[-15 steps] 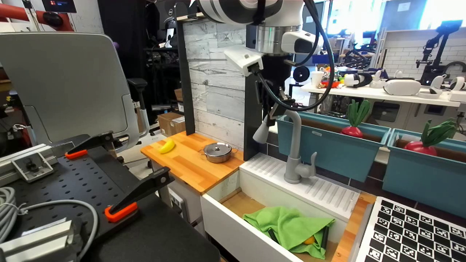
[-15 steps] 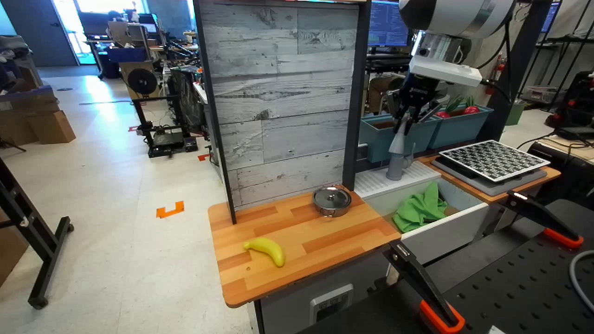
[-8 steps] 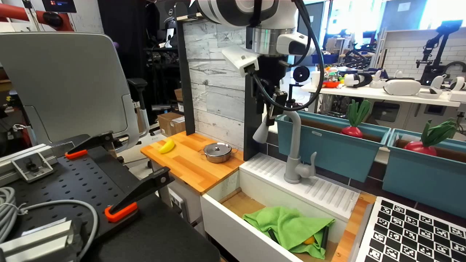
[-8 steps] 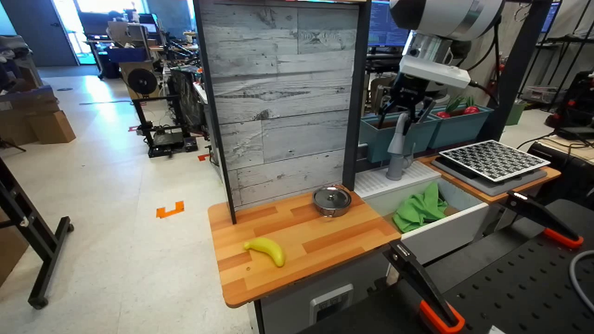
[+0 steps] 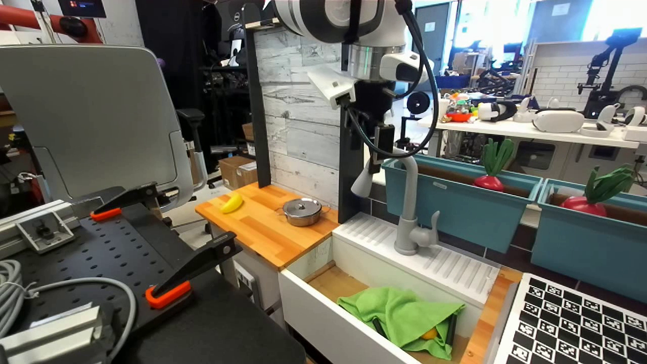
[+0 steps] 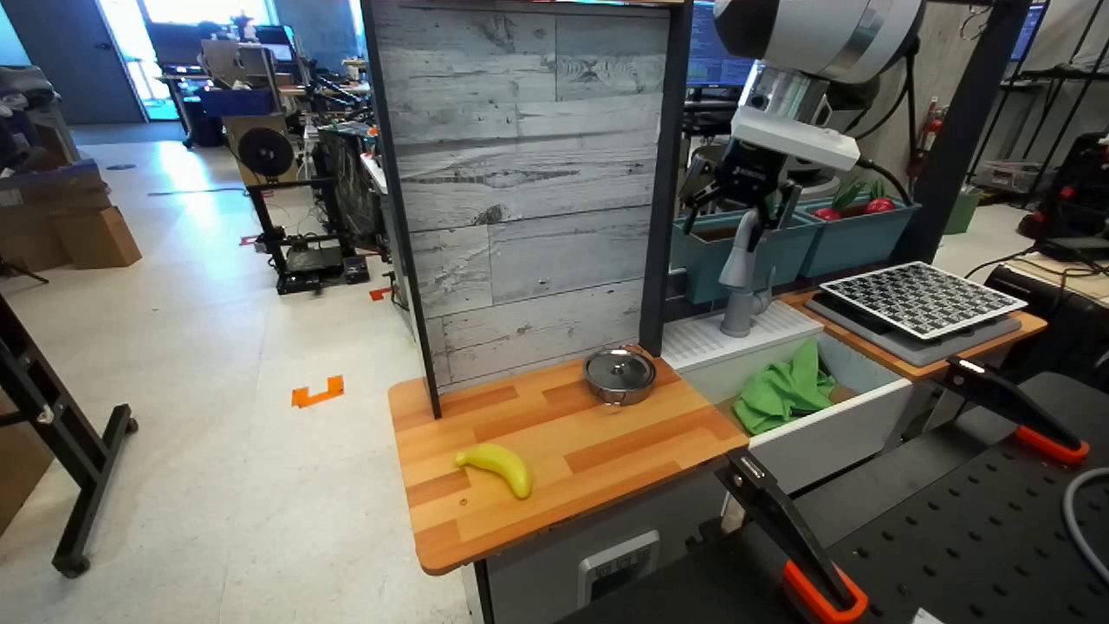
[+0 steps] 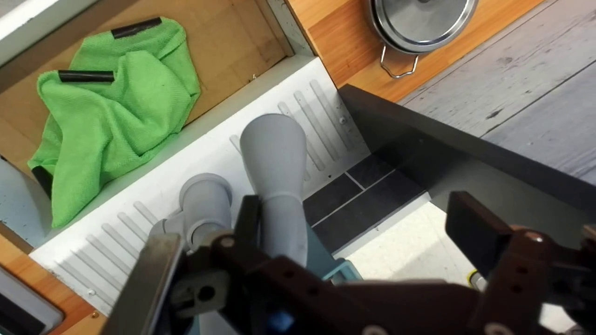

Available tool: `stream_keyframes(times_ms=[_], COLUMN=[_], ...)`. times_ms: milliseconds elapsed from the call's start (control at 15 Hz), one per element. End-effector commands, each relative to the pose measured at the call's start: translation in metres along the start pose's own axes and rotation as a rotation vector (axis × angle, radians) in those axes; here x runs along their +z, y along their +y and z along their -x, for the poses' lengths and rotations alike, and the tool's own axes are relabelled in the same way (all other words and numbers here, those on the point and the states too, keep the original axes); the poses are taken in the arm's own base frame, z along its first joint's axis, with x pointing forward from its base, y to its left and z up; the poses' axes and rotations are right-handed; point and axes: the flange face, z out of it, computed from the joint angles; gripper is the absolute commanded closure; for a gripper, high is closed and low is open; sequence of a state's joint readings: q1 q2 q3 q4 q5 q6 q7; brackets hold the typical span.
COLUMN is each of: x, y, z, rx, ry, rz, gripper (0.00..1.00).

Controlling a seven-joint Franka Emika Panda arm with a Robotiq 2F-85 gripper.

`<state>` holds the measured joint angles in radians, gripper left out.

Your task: Push the faucet to the left

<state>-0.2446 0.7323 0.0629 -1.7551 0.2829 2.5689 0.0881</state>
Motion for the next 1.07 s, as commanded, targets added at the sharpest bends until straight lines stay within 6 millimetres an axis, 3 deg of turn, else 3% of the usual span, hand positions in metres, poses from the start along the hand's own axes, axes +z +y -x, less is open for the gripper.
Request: stream_keyframes(times_ms=[0,1000], x=[-0.009,-0.009], y=[-0.051,-0.051], z=[-0.001,-0.018], rx=[-0.001,0.114], ry=[-0.008,0.002], rz=[-0.094,-0.181], gripper=[0.00,0.00])
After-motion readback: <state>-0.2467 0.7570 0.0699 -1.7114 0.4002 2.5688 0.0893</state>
